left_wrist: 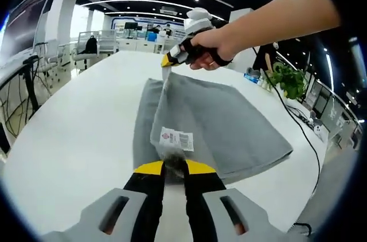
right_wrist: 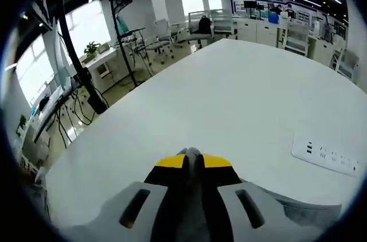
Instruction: Fold the towel on the table until its edges align and the towel forms a compact rectangular stack.
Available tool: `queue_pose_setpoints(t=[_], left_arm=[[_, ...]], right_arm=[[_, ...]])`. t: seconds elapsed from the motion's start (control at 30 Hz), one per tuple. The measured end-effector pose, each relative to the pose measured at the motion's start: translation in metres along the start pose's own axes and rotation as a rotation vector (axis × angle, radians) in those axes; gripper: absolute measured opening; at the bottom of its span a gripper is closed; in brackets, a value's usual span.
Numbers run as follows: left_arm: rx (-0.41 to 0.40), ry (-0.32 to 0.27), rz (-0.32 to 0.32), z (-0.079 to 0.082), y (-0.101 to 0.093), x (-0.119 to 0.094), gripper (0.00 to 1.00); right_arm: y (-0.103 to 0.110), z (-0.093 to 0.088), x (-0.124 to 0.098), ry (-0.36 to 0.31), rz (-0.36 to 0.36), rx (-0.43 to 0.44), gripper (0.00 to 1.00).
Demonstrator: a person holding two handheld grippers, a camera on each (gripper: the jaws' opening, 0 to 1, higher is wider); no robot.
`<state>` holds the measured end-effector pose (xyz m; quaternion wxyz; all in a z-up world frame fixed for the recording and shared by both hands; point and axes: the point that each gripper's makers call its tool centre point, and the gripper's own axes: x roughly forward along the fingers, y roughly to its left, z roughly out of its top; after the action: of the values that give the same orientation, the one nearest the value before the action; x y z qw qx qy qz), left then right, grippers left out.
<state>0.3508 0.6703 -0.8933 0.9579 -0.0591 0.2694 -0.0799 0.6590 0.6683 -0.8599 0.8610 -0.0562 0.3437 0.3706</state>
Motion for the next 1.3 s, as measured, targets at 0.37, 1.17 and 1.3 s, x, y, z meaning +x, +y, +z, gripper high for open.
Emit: queue_pose_setpoints(t=[0.37,1.17,1.3], left_arm=[[0.059,-0.054,0.018,0.023,-0.005,-0.005,0.21],[0.065,0.064,0.019,0.008,-0.023,0.003,0.24],[0.1,0.051,-0.001,0.014,-0.039,0.002,0.24]], right_arm=[[-0.008,0.023,-0.009,-0.052,0.002,0.003,0.09],[-0.074,0.024,-0.09,-0.095,-0.07,-0.022,0.16],[-0.082,0.022,-0.1,-0.103,-0.075,-0.009,0.19]])
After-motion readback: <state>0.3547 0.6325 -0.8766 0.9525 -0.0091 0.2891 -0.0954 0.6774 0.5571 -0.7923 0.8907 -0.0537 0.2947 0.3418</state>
